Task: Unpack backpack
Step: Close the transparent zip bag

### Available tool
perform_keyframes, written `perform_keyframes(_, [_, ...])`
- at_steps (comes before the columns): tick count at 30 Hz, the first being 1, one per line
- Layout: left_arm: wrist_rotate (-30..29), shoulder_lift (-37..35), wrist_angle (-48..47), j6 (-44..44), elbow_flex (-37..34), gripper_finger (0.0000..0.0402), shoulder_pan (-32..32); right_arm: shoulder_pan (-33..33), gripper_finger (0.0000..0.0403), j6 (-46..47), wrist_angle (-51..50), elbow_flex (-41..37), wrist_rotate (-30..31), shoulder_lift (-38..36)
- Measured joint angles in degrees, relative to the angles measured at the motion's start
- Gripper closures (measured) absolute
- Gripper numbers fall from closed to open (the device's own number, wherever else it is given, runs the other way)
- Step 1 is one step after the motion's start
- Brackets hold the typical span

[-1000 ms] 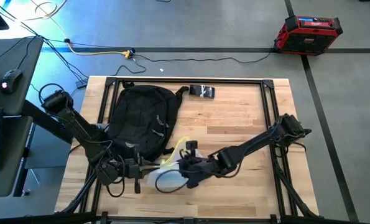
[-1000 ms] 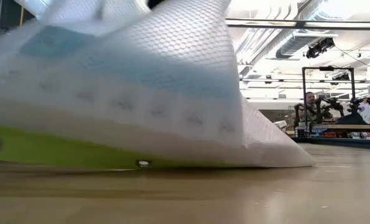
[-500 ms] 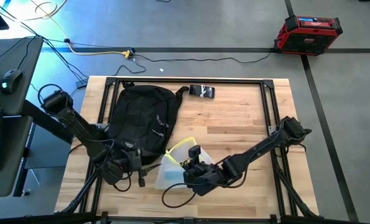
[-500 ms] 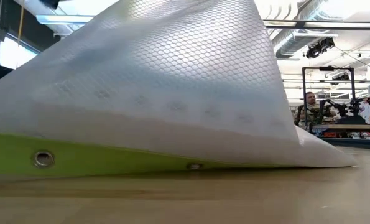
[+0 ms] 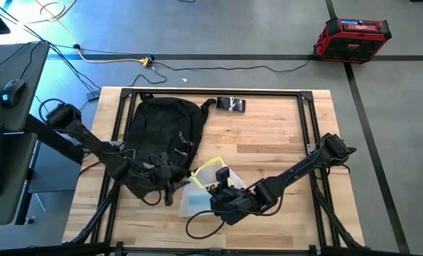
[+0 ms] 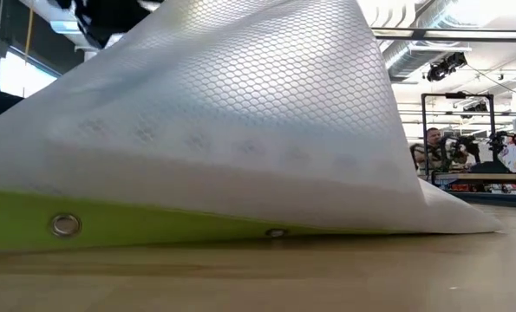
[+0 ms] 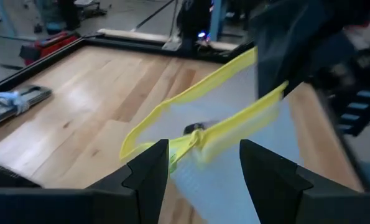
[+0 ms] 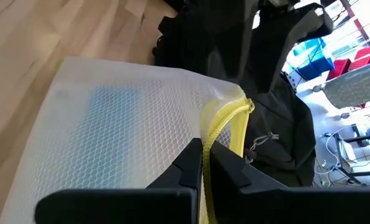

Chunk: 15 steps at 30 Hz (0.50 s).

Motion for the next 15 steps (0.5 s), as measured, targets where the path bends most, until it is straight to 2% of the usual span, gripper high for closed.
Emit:
perform_keyframes(4, [1.51, -1.28, -0.83, -2.44, 0.0, 0.0224, 0.76, 0.0, 0.0403, -0.21, 0.0, 0.0, -0.06, 0.0])
perform_keyframes(12, [12.33, -1.68, -1.69, -15.02, 0.0, 0.0224, 7.03, 0.0, 0.0403, 0.09, 0.0, 0.0, -0.89, 0.0])
perform_keyframes(15, [16.46, -1.68, -1.8, -17.04, 0.0, 0.0224, 8.86, 0.0, 0.0403, 0.09, 0.0, 0.0, -0.97, 0.0])
